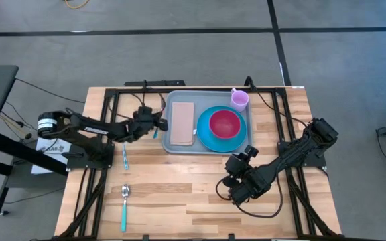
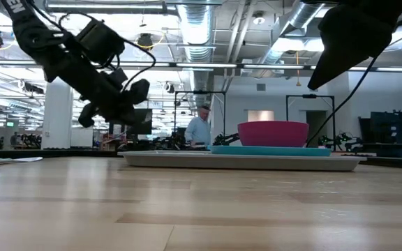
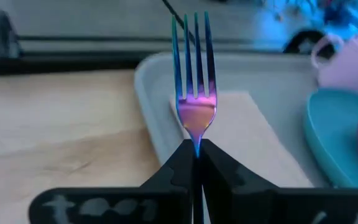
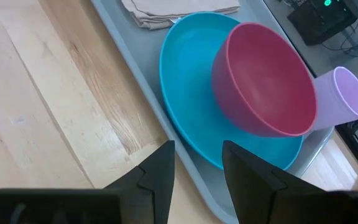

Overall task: Set up tray
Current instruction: Put the blue fork on the brown napkin

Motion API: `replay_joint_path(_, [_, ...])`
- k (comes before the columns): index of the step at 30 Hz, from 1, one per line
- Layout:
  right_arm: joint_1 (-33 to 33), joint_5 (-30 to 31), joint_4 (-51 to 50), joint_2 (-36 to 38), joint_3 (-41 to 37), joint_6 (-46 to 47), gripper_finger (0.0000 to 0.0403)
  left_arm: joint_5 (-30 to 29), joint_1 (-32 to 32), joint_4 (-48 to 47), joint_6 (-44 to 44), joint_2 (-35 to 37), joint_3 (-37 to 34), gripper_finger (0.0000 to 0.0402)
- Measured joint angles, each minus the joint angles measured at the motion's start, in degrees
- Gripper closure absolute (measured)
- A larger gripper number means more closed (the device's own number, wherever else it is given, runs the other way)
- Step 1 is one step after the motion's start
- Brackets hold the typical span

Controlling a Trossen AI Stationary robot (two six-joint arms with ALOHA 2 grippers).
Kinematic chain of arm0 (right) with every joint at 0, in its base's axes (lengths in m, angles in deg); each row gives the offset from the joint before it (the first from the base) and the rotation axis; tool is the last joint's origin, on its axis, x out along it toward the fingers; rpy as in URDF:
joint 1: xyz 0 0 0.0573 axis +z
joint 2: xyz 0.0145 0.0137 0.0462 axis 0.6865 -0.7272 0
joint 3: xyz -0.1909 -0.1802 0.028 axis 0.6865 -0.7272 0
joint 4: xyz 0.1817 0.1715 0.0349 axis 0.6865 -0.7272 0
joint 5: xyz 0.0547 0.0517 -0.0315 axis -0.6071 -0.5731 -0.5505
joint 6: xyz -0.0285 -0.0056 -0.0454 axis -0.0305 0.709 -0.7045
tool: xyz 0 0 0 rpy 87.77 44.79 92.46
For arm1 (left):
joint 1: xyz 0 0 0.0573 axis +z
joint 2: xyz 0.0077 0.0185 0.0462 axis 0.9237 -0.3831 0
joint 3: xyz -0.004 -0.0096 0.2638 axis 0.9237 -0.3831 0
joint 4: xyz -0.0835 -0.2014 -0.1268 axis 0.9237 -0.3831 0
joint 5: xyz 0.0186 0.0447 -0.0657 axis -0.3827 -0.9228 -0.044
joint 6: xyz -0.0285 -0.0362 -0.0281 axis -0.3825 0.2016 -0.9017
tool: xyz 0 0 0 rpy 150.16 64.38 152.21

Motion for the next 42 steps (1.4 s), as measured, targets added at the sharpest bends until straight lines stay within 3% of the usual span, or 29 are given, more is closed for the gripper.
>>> replay_joint_path(3, [0.0,0.0,0.2,0.0,0.0,0.0,0.0274,-3.6,-2.2,0.3,-2.7,-2.2,2.9,0.0399])
replay_joint_path(9, [-0.2,0.0,0.2,0.0,0.0,0.0,0.0274,-3.7,-3.5,-0.1,-1.6,-11.8,11.9,0.0399])
replay_joint_path(15, [-0.9,0.0,0.2,0.0,0.0,0.0,0.0274,-0.6,-2.9,-2.8,-3.2,-24.4,22.3,0.0397])
replay_joint_path(20, [-1.5,0.0,-0.4,0.0,0.0,-0.9,0.0274,1.0,-2.3,-11.4,-4.5,-31.4,31.9,0.0397])
replay_joint_path(24, [-2.7,0.0,0.1,0.0,0.0,-4.4,0.0274,1.6,-1.6,-21.8,-6.0,-33.2,38.3,0.0396])
replay_joint_path(30, [-4.2,0.7,0.2,0.0,0.0,-7.7,0.0274,-3.3,-1.2,-39.0,-13.7,-32.4,42.3,0.0396])
replay_joint_path(34, [-3.9,7.6,0.5,0.0,0.0,-9.9,0.0274,-1.7,-1.2,-40.6,-20.5,-32.4,42.5,0.0396])
replay_joint_path(42, [-3.7,15.2,-2.8,0.0,-0.1,-10.1,0.0274,-0.5,-1.9,-39.4,-21.9,-32.7,42.5,0.0396])
